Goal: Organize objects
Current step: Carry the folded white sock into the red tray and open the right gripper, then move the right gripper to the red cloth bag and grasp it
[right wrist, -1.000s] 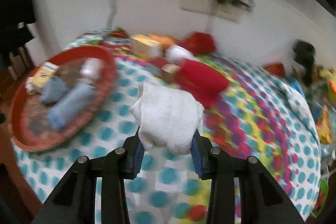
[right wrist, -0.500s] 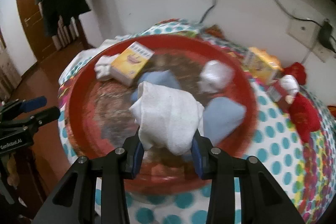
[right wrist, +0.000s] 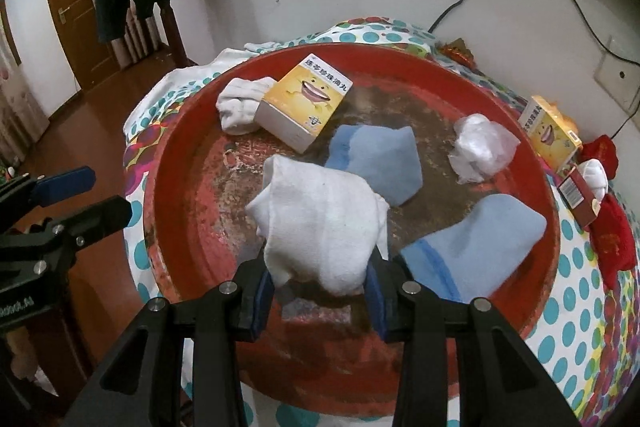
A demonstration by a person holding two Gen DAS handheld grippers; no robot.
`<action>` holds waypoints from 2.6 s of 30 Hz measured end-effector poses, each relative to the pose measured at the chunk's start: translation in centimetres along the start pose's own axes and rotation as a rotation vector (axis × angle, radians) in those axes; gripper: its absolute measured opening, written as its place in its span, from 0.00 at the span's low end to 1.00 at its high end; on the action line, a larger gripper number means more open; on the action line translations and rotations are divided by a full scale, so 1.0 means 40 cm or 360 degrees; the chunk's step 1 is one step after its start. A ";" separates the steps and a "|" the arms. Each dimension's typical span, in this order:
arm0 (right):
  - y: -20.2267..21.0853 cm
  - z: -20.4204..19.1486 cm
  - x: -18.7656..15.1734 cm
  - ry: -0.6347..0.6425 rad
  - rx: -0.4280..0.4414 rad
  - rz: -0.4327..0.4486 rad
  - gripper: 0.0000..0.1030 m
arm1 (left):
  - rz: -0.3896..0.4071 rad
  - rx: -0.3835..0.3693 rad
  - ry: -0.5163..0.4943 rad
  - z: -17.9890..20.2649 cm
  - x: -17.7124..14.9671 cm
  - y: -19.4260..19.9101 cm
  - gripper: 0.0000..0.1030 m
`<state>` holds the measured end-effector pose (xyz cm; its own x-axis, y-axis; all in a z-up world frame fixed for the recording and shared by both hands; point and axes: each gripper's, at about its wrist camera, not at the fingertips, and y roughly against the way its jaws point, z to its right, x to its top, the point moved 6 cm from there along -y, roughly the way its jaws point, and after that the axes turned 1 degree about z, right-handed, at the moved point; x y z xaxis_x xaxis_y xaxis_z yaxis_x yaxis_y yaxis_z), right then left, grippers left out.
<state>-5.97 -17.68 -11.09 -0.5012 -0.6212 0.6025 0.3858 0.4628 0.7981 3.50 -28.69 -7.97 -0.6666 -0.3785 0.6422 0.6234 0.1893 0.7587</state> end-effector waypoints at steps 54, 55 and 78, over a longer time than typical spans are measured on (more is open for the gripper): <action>0.190 0.610 -0.214 -0.0528 -0.0445 0.0137 0.61 | 0.0077 0.0248 -0.0214 0.042 -0.009 0.001 0.64; 0.191 0.640 -0.220 -0.0546 -0.0465 0.0139 0.61 | 0.0080 0.0258 -0.0224 0.044 -0.009 0.001 0.64; 0.009 0.876 -0.103 -0.0570 -0.0424 0.0139 0.74 | 0.0051 0.0180 -0.0425 0.211 0.053 0.014 0.64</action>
<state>-30.92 7.22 -13.01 -0.6759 -0.3075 0.6698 0.6010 0.2961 0.7424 -1.02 -21.74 -5.24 -0.7405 -0.1214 0.6610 0.6065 0.3030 0.7351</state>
